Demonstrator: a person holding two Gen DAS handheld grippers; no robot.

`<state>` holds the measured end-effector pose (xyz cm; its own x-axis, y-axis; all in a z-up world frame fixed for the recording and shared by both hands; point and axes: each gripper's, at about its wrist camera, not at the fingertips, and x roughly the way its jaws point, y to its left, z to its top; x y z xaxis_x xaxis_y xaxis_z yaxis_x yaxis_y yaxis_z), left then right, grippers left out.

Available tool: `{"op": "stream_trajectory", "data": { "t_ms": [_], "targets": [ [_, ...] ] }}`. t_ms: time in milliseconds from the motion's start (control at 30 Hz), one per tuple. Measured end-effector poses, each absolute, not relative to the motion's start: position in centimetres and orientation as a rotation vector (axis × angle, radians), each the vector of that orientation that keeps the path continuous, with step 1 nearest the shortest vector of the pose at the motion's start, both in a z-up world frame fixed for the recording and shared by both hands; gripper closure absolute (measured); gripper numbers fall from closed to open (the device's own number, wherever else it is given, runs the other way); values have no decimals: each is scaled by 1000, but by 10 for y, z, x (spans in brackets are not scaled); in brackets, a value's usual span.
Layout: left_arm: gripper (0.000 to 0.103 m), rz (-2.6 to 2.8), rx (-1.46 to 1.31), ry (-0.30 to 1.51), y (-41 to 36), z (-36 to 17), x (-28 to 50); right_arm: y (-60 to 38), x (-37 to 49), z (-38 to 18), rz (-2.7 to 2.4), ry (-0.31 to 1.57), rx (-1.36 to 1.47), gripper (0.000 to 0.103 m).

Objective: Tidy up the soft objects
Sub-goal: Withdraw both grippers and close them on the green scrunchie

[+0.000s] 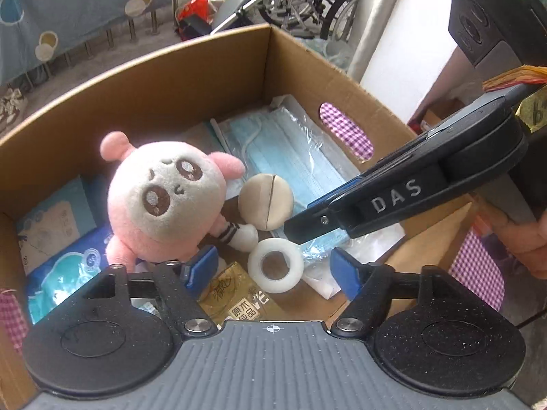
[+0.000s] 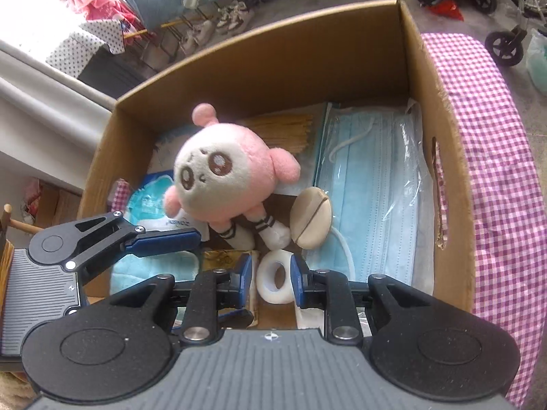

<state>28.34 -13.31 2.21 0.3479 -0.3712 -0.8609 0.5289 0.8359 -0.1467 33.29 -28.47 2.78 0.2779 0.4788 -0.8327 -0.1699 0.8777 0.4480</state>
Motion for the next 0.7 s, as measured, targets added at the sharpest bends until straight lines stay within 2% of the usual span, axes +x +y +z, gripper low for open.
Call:
{"op": "stream_trajectory", "data": {
  "t_ms": [67,100,133,200,300,400,533,700],
  "targets": [
    [19,-585,171,1009,-128,40,270,-294,312,50,450,1128,325,55],
    [16,-588,174,992,-125,47,263,-299,300,60,453,1079,341,41],
    [15,-589,175,974,-122,56,255,-304,287,70,460,1030,351,37],
    [10,-591,167,938,-114,72,239,-314,262,85,466,956,363,36],
    [5,-599,162,882,-104,89,210,-337,222,99,465,854,419,30],
    [4,-602,155,848,-98,92,181,-357,189,96,453,791,493,29],
    [4,-602,121,885,-104,73,150,-381,152,70,386,768,576,28],
    [5,-665,125,979,-142,30,137,-396,140,18,264,827,602,28]
  ]
}}
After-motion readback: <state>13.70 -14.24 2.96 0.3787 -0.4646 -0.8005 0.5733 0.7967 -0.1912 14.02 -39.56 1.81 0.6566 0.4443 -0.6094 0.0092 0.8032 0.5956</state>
